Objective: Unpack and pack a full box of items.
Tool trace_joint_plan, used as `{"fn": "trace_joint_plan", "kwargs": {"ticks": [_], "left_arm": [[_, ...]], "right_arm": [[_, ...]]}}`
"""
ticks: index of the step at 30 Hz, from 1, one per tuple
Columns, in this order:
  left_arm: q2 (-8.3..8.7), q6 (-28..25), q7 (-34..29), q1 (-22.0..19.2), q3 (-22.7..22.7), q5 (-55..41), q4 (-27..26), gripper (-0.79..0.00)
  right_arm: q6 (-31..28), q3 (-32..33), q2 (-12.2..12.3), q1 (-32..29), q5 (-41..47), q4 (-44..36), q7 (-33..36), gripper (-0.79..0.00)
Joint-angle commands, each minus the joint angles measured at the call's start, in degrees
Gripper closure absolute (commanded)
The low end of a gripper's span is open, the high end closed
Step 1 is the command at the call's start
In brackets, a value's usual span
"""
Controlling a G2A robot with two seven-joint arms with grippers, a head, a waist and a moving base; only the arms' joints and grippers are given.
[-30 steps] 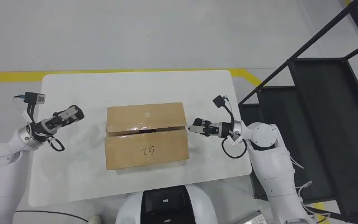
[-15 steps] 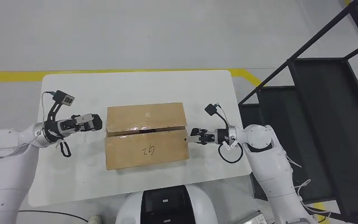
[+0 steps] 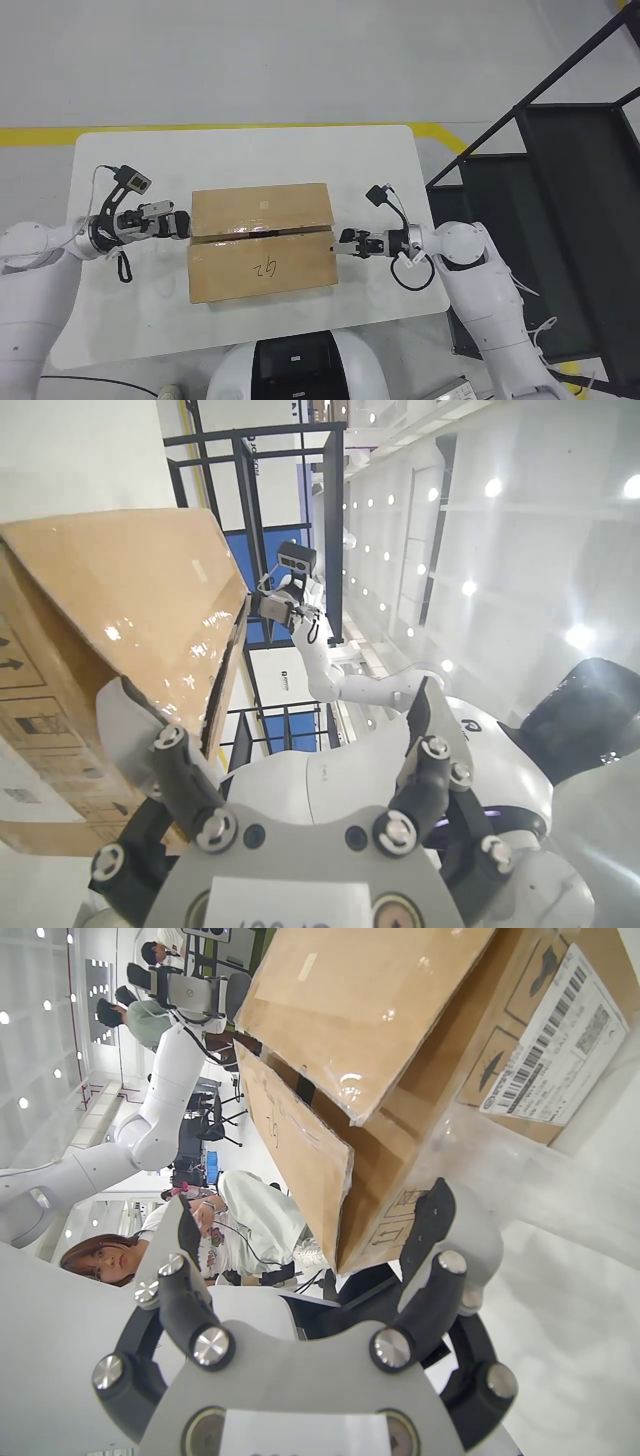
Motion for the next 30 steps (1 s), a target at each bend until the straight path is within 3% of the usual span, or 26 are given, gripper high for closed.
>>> {"fn": "trace_joint_plan", "kwargs": {"ticks": [1, 11, 23, 30], "left_arm": [[-0.18, 0.31, -0.29, -0.46, 0.72, -0.17, 0.53, -0.785], [-1.07, 0.44, -0.42, -2.96, 3.4, -0.2, 4.93, -0.785], [-1.72, 4.78, -1.47, -5.04, 7.09, -14.77, 4.56, -0.785], [-1.97, 6.65, -1.47, -8.09, 9.44, -20.03, 7.26, -0.785]], "right_arm": [[-0.21, -0.36, 0.15, 0.16, 0.37, 0.18, -0.17, -0.785], [-1.17, -1.55, 0.99, 0.38, 2.06, 0.85, -1.04, -0.785], [-2.58, -3.43, 1.97, 0.54, 5.83, 0.52, 0.62, -0.785], [-4.11, -4.01, 2.75, -0.09, 10.99, -1.19, 3.64, -0.785]]}}
